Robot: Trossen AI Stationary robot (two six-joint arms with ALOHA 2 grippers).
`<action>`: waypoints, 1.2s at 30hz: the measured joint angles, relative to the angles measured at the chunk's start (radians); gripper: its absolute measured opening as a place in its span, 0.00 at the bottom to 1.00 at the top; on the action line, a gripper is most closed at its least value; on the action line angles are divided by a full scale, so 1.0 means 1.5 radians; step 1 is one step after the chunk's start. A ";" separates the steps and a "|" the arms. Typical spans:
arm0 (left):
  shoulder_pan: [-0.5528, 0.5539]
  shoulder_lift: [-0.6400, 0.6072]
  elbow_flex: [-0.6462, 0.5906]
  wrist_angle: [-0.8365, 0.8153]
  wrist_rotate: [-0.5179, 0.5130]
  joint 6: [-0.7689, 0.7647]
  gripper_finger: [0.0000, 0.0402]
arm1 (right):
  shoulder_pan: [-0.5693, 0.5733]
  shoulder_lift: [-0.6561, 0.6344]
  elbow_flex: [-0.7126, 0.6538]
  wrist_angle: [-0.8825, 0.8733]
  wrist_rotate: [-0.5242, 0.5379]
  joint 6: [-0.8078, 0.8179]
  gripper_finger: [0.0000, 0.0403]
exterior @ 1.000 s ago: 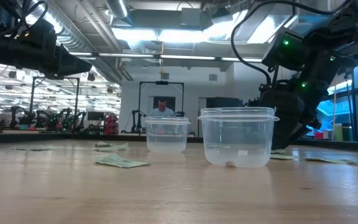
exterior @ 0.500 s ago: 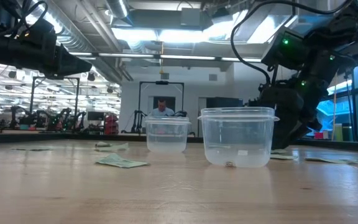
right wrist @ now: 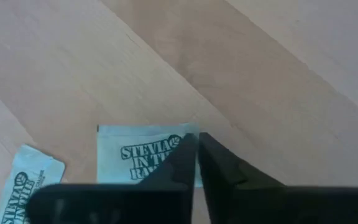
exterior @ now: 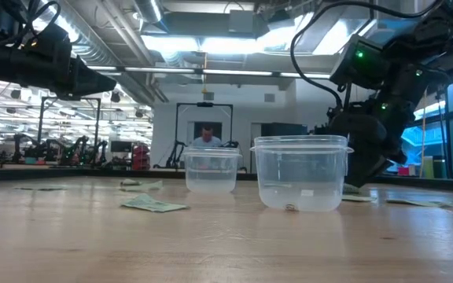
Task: Pick and place Stevia / Truvia into bins
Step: Put the green stevia packet into the bottom transparent container
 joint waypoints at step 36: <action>0.000 0.001 0.000 0.000 0.002 0.000 0.28 | 0.214 -0.038 0.245 0.003 -0.029 -0.188 0.00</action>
